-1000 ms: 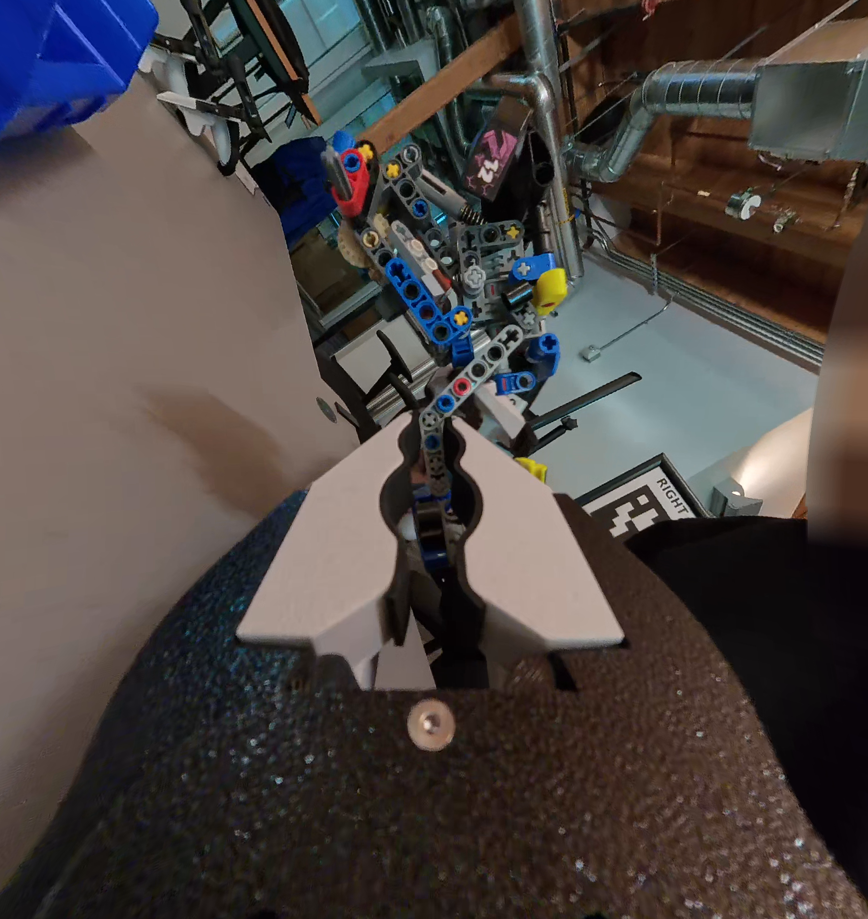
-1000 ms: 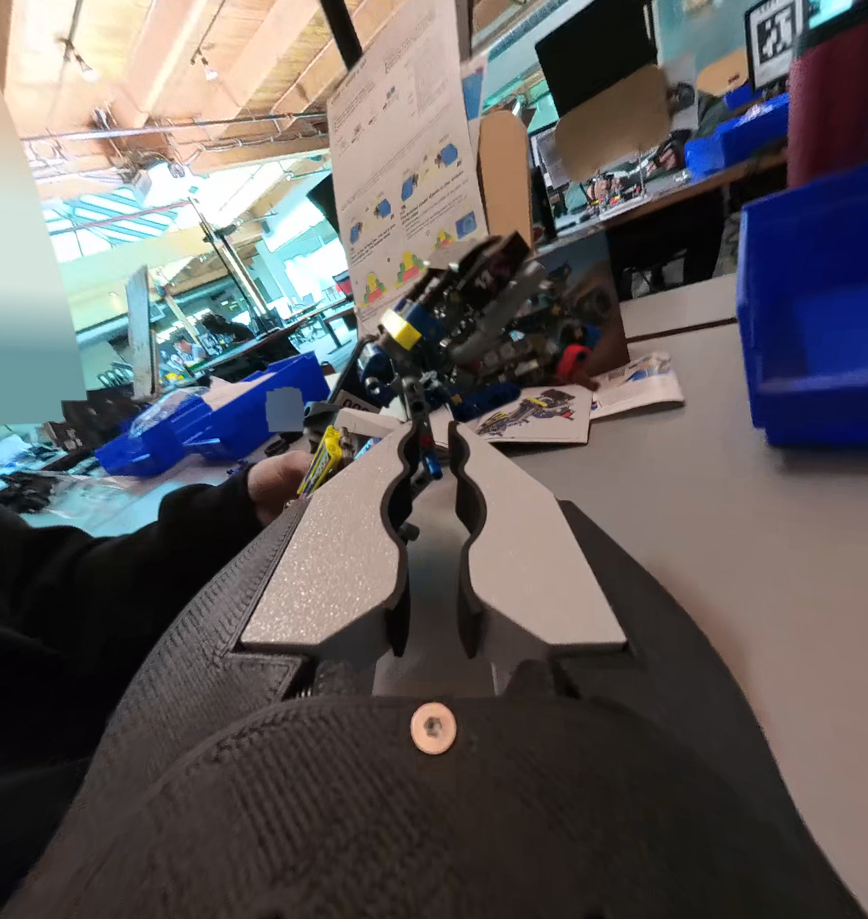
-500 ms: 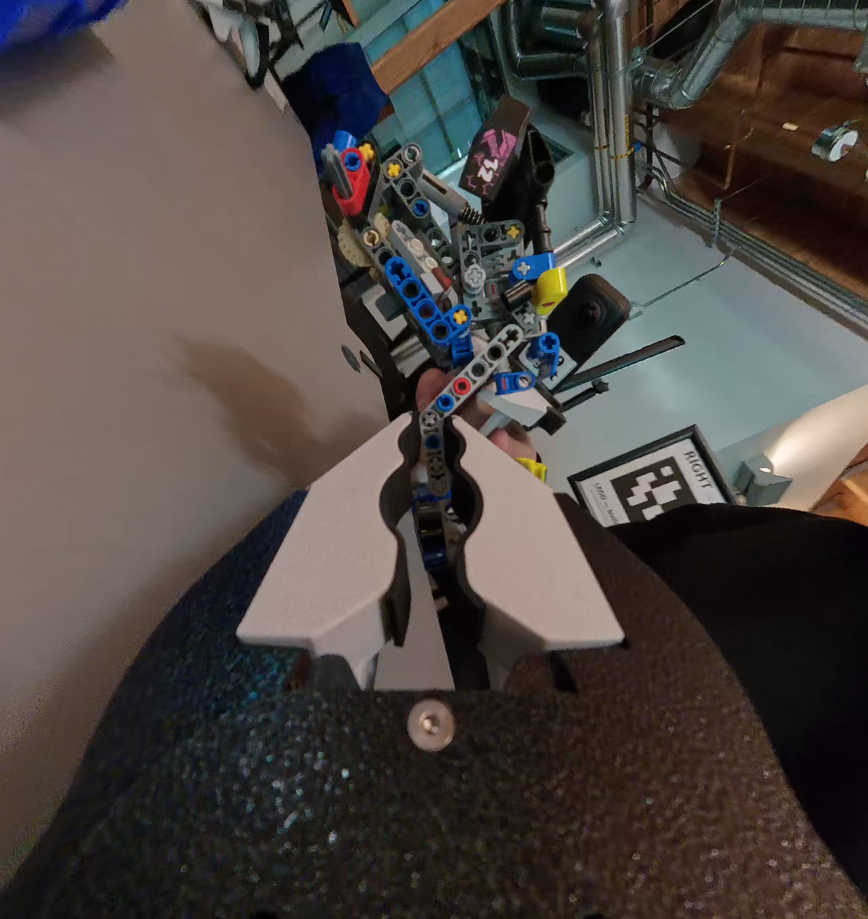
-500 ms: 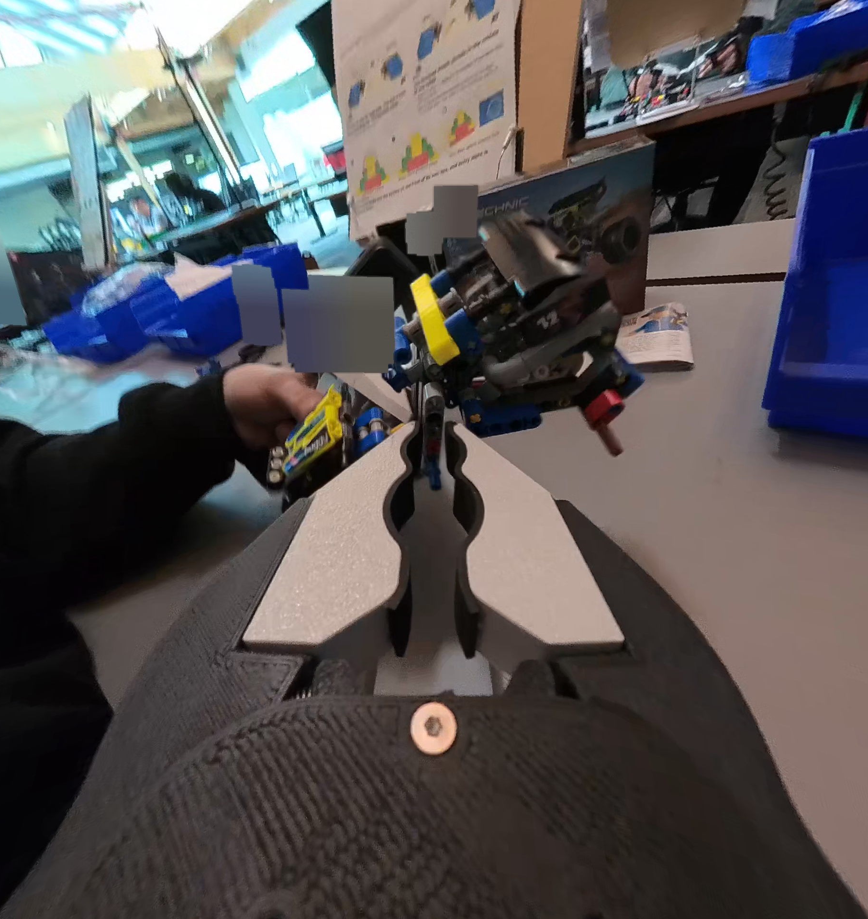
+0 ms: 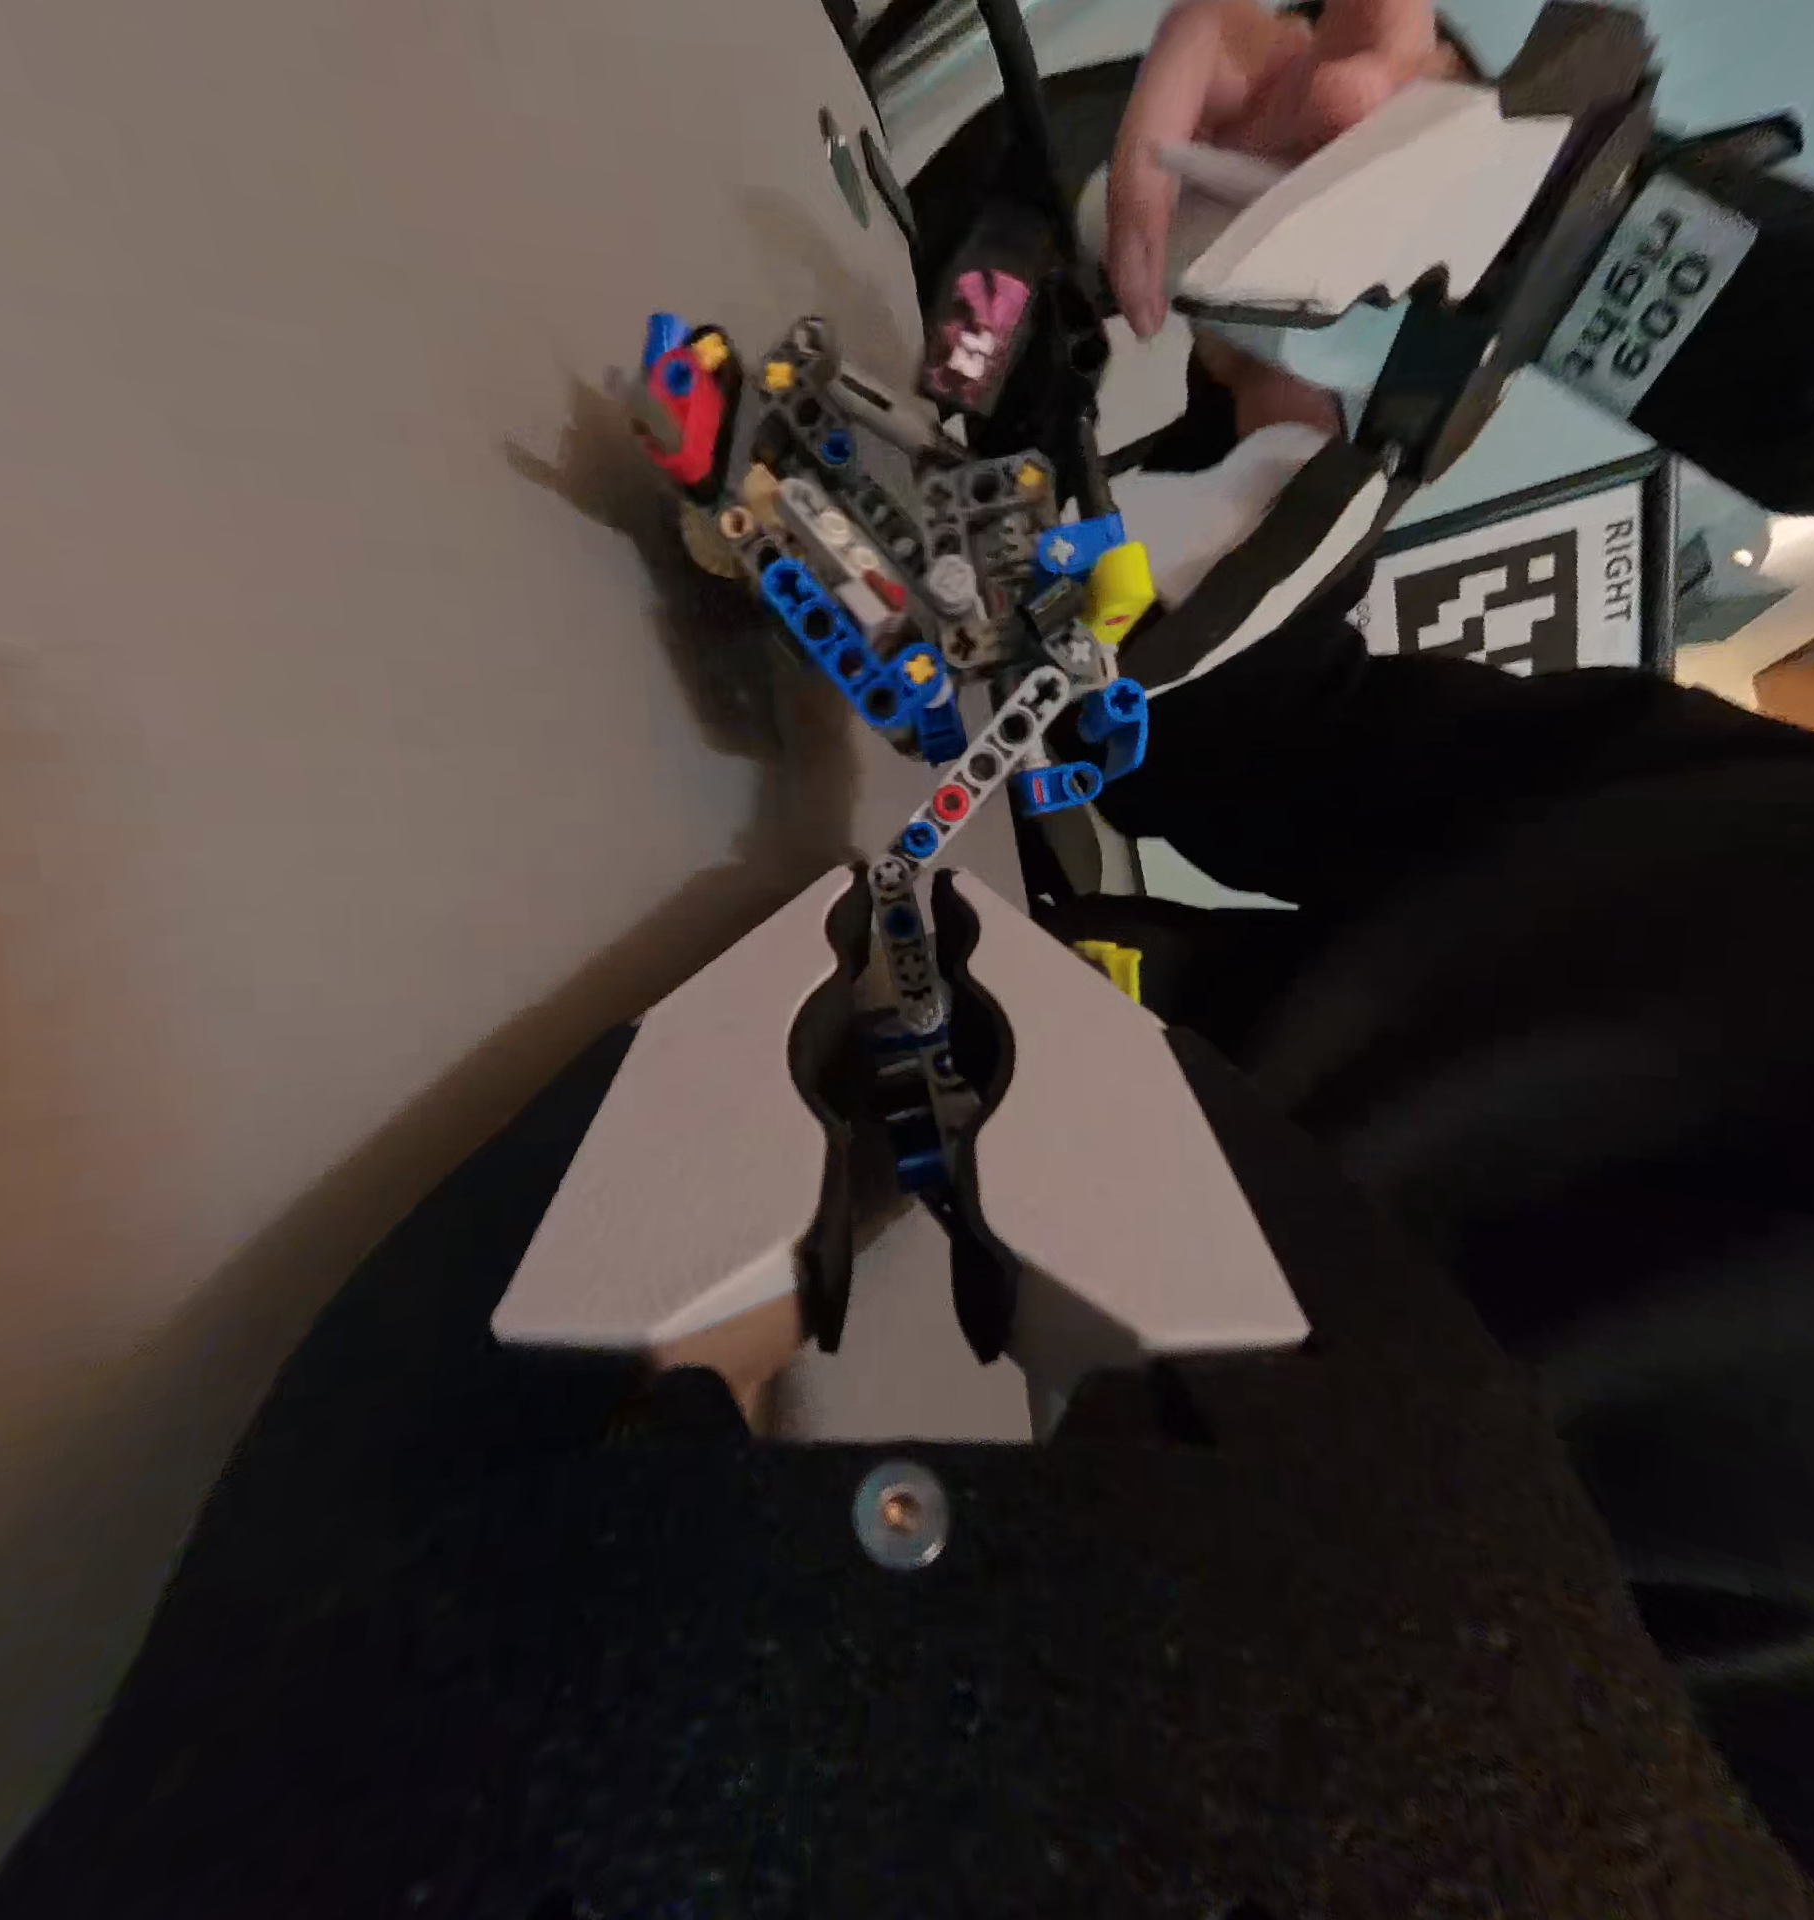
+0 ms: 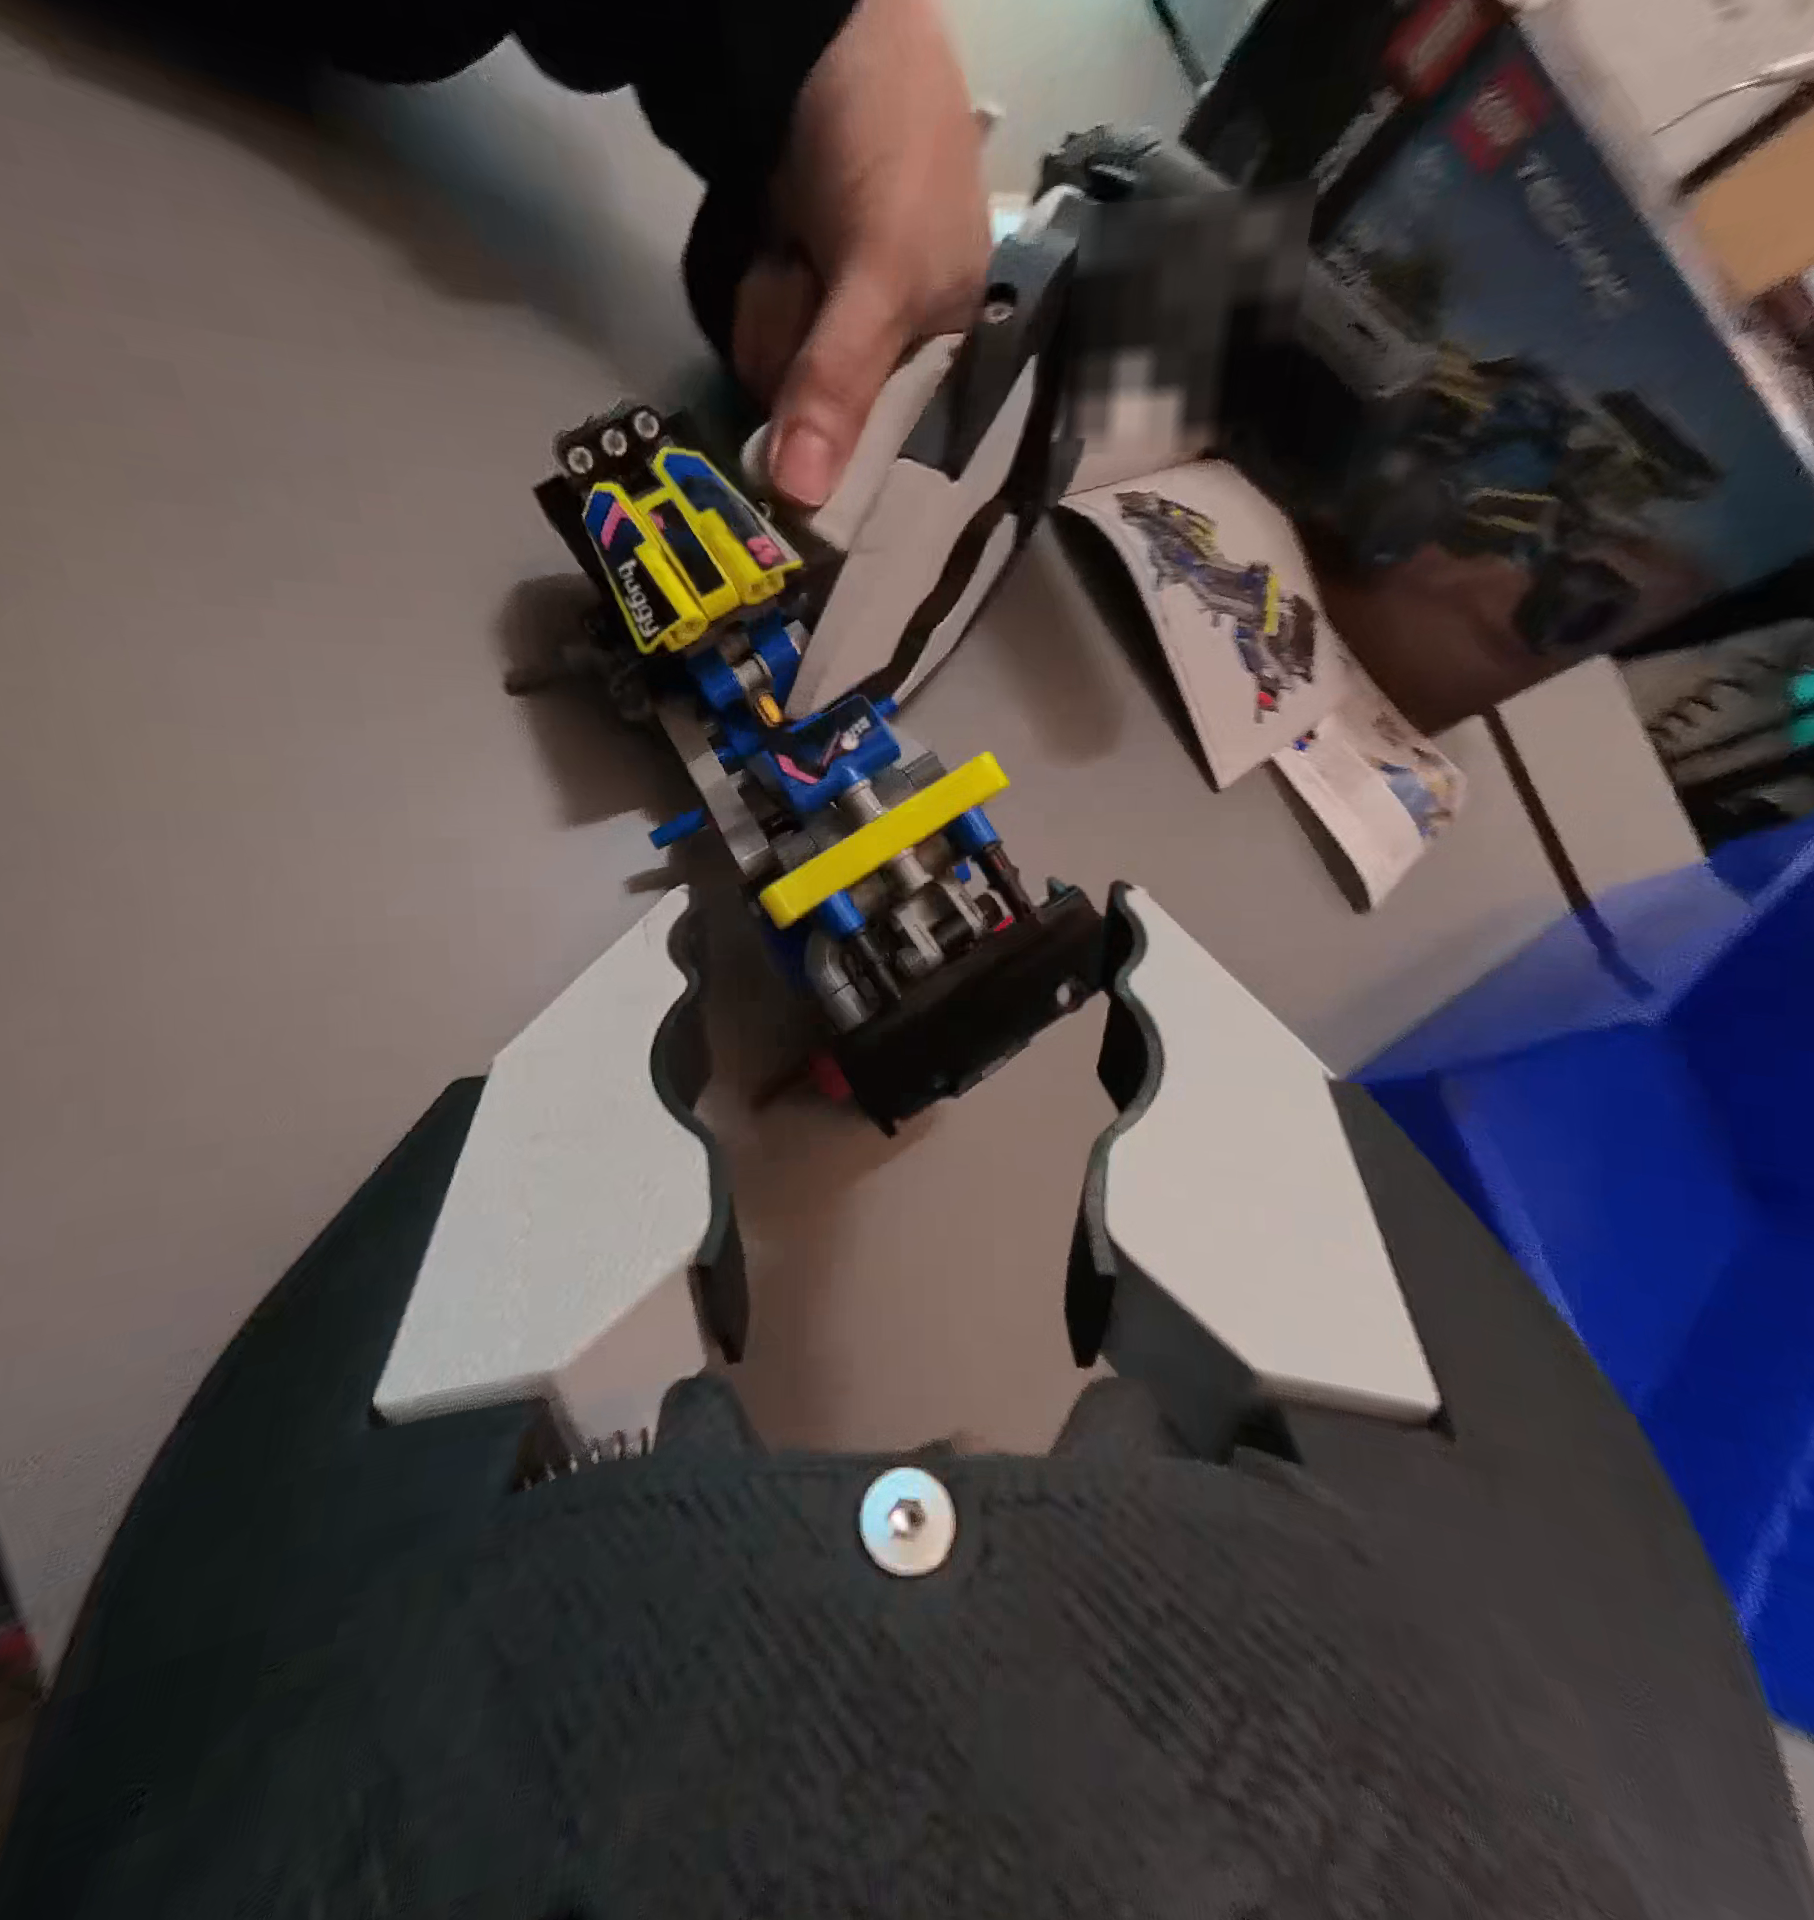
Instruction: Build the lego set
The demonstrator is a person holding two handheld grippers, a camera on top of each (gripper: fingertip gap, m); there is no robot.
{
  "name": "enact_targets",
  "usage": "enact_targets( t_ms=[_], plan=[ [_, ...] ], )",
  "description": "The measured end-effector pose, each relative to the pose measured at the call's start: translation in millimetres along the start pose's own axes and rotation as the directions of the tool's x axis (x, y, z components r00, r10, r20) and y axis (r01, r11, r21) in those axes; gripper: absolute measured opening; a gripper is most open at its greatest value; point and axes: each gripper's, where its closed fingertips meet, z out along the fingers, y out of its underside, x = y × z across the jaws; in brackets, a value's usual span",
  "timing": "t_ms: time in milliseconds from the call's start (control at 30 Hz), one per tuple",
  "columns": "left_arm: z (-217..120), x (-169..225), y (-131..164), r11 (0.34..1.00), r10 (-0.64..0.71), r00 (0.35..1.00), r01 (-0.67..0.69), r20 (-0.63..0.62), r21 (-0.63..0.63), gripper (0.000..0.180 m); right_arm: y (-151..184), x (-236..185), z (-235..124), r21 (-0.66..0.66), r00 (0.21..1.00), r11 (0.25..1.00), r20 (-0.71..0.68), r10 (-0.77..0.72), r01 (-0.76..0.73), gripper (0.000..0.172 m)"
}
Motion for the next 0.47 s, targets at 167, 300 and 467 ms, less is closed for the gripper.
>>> enact_targets(
  t_ms=[167,300,467],
  plan=[
    [-4.7,-11.0,-8.7,0.996,0.086,0.992,-0.089,0.096,0.021,0.012,7.5,2.7,28.2,0.006,0.991,0.999,0.129,-0.04,0.04,0.077],
    [-26.6,-14.1,-24.1,0.95,0.274,0.915,-0.305,0.297,0.061,0.029,10.5,9.5,36.8,-0.01,0.99,0.999,0.131,-0.045,0.047,0.071],
    [-41.2,23.7,-42.4,0.842,0.408,0.768,-0.526,0.494,0.123,0.045,8.2,7.6,36.4,0.025,0.988,0.999,0.149,0.033,-0.037,0.071]
  ],
)
